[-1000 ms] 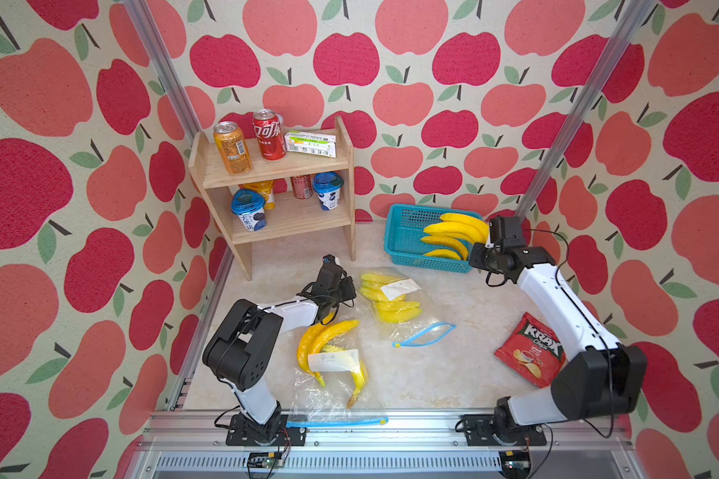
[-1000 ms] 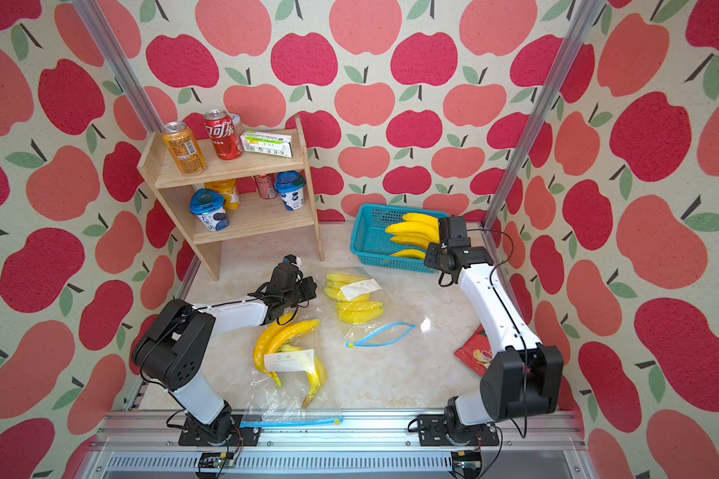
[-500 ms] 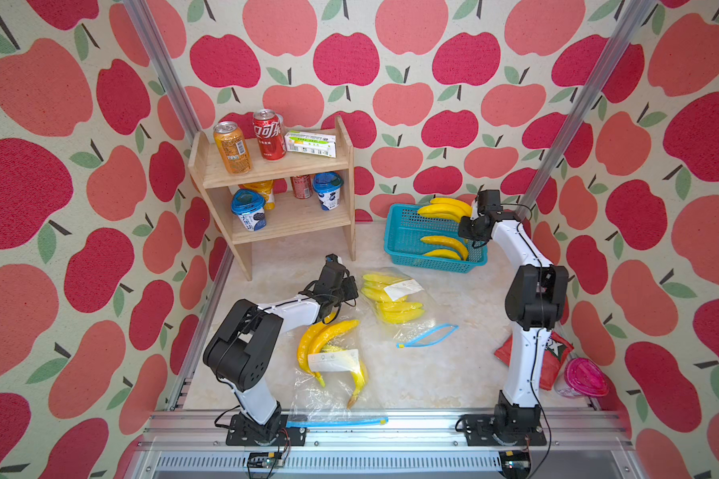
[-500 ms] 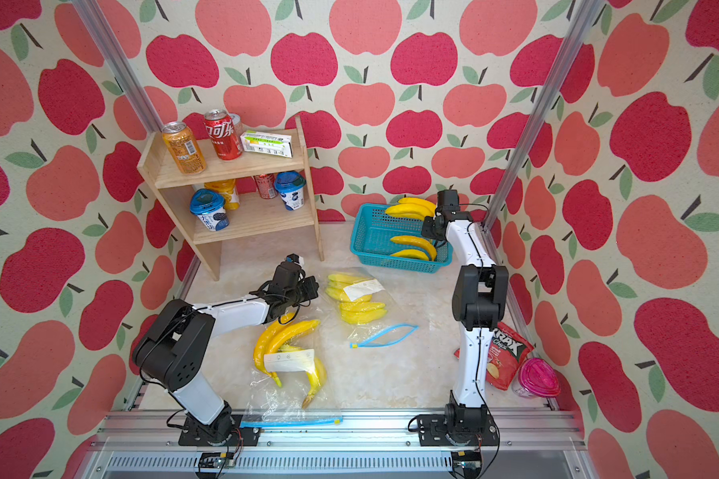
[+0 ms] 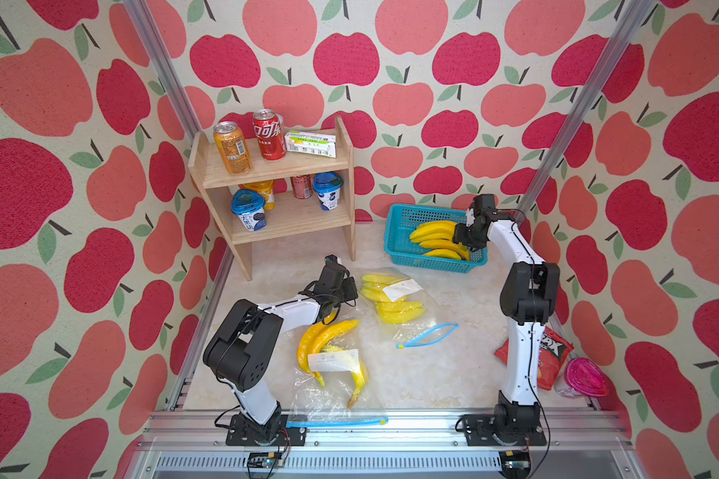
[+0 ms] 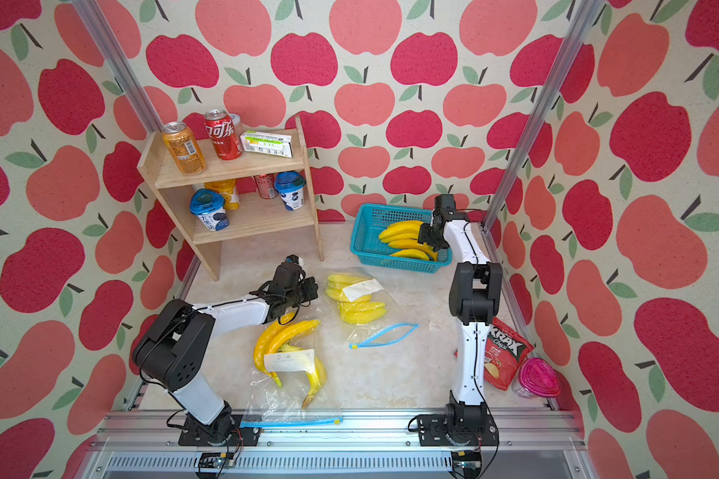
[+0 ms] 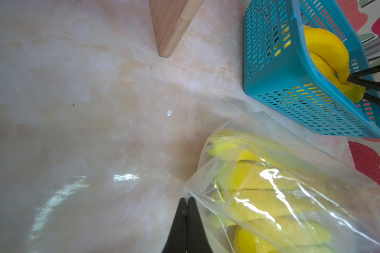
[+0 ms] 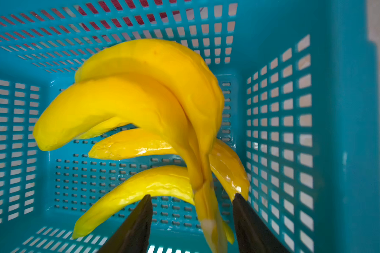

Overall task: Open the zip-top bag and take out the banana
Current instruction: Place the banana in the basket.

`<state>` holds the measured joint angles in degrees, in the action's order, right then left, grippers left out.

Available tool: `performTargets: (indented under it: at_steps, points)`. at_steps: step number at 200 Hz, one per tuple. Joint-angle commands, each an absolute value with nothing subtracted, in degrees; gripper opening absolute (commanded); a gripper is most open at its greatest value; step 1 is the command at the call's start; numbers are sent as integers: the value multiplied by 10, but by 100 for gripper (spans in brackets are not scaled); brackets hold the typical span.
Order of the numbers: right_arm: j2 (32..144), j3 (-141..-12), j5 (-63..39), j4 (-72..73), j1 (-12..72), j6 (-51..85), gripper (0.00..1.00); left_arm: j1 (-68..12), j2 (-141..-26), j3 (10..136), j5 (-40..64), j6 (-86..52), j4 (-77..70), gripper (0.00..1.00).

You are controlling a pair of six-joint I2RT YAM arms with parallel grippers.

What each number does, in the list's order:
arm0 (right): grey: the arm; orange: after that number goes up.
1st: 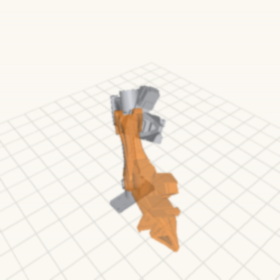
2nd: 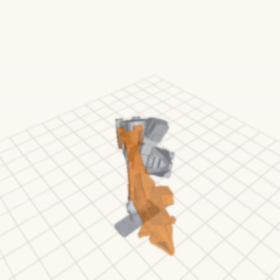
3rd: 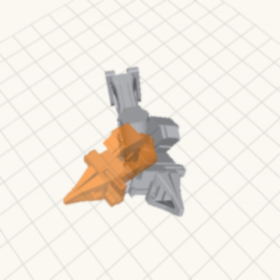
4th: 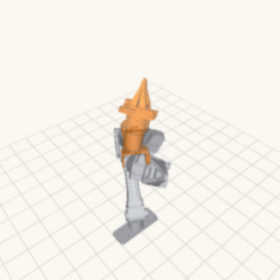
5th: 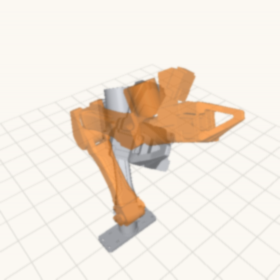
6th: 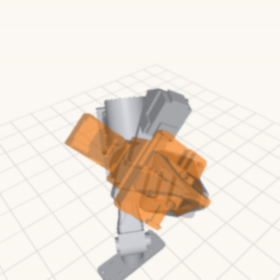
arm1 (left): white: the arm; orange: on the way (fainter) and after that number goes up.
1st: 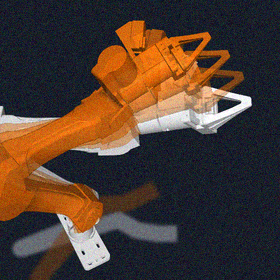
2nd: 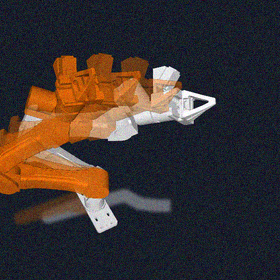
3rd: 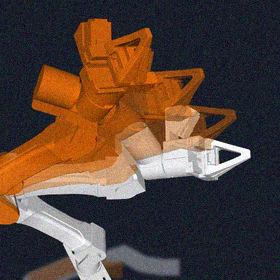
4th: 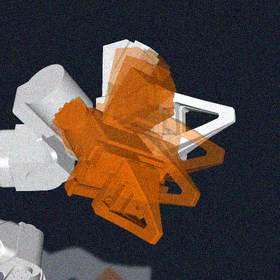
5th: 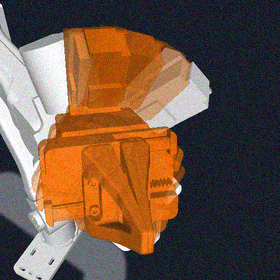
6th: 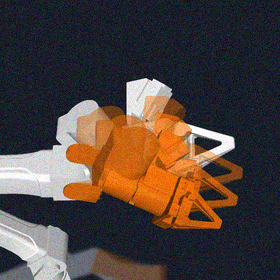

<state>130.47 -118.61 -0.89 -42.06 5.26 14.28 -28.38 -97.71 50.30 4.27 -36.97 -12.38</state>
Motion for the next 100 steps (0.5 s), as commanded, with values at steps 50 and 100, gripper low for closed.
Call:
performTargets:
  at_steps: [50,100]
  points:
    - [773,-712,100,-228,141,201,70,-285,-955,509,40,-380,-121,0]
    - [513,-541,178,-431,306,352,64,-283,-959,507,51,-381,-125,0]
